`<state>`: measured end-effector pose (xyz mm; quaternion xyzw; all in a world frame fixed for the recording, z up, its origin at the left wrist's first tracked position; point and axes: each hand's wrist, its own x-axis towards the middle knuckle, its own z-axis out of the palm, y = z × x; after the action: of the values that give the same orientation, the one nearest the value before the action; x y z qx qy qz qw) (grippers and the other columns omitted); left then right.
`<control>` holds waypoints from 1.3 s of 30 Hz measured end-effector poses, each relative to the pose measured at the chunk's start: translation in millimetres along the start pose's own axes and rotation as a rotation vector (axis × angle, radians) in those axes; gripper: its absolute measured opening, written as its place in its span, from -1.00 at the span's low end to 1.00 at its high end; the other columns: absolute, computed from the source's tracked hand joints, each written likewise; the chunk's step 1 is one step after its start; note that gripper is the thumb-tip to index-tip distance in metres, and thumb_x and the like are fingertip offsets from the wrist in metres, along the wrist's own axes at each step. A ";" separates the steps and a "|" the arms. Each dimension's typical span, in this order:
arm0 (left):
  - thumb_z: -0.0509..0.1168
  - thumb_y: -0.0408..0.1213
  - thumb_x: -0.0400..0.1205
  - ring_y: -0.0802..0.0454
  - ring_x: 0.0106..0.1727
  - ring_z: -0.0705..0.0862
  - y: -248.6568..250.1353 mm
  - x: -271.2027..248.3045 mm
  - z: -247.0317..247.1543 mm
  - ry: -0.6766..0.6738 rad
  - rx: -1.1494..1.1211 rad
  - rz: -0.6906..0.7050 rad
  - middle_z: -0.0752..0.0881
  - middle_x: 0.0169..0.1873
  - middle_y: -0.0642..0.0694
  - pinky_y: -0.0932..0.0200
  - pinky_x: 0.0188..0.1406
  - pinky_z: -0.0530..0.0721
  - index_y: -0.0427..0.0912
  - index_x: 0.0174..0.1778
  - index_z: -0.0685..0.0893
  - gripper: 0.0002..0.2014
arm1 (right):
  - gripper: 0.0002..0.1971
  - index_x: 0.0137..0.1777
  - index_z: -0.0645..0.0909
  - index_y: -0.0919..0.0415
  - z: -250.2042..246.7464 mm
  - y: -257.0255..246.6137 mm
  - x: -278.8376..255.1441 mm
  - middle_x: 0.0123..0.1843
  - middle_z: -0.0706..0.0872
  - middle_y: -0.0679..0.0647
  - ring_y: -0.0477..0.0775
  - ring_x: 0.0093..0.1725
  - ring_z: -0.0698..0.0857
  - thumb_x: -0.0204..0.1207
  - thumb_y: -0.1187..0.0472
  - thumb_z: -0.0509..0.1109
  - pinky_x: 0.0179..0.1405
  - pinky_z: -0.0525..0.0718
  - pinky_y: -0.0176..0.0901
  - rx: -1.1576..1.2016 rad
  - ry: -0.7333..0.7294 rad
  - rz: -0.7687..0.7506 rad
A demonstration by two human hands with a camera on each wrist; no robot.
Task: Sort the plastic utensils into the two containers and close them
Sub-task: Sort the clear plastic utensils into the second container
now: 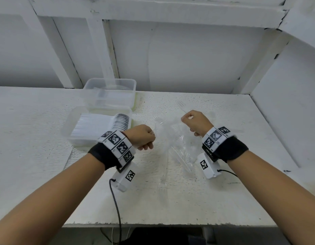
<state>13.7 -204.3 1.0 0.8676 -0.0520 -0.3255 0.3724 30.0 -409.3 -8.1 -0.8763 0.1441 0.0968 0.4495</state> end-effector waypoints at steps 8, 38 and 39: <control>0.06 -0.40 0.66 0.05 -0.46 0.52 -27.8 -24.5 -11.4 0.075 -0.129 -0.075 0.68 -0.34 -0.10 0.28 -0.57 0.45 -0.15 -0.13 0.41 -0.90 | -0.69 -0.36 0.30 -0.01 36.1 -32.0 16.1 -0.35 0.51 0.08 0.08 -0.25 0.53 0.59 0.17 0.26 -0.41 0.41 -0.21 -0.558 -0.107 -0.144; 0.36 -0.13 0.56 0.05 -0.34 0.50 17.4 73.4 30.9 0.240 0.271 -0.042 0.48 -0.41 -0.03 0.26 -0.48 0.38 -0.16 -0.40 0.43 -0.69 | -0.88 0.03 0.43 0.23 -13.2 -25.0 1.1 -0.42 0.36 0.06 -0.06 -0.55 0.25 0.57 0.37 0.11 -0.72 0.19 -0.47 0.345 0.000 0.264; 0.35 -0.18 0.57 0.06 -0.36 0.49 15.0 73.4 30.2 0.236 0.270 -0.043 0.47 -0.43 -0.02 0.29 -0.50 0.37 -0.15 -0.42 0.42 -0.69 | -0.90 -0.02 0.43 0.22 -14.0 -23.2 1.0 -0.43 0.34 0.05 -0.07 -0.55 0.23 0.55 0.36 0.12 -0.73 0.17 -0.49 0.328 -0.008 0.264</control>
<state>55.2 -258.1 -42.9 0.9427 -0.0324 -0.2196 0.2490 39.3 -408.0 17.3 -0.7643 0.2697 0.1337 0.5702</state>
